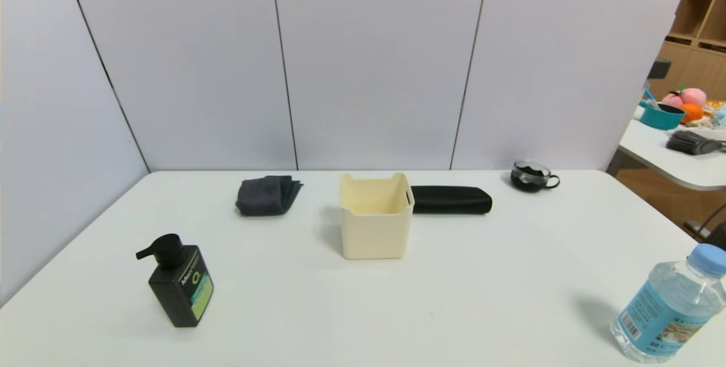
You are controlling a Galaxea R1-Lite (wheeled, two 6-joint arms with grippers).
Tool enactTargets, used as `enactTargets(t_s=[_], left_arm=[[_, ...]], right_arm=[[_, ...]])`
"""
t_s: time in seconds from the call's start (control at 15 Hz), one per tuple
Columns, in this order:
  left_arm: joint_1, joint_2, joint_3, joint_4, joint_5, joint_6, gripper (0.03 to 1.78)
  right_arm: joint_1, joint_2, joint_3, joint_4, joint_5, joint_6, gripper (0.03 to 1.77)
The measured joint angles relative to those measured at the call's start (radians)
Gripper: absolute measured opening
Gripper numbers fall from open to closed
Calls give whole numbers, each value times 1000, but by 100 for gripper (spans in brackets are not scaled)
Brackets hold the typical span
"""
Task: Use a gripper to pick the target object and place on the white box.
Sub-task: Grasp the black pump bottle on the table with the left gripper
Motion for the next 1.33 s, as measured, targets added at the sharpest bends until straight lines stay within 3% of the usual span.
enactTargets(t_s=[0.87, 1.13, 1.33], left_arm=[[1, 82, -22, 7, -1, -16, 169], [-5, 202, -270, -18, -35, -40, 169], [-26, 363, -415, 27, -106, -7, 169]], right_arm=[[0, 0, 0, 0, 0, 0, 170], [0, 0, 0, 0, 0, 0, 170], [0, 0, 0, 0, 0, 0, 170]])
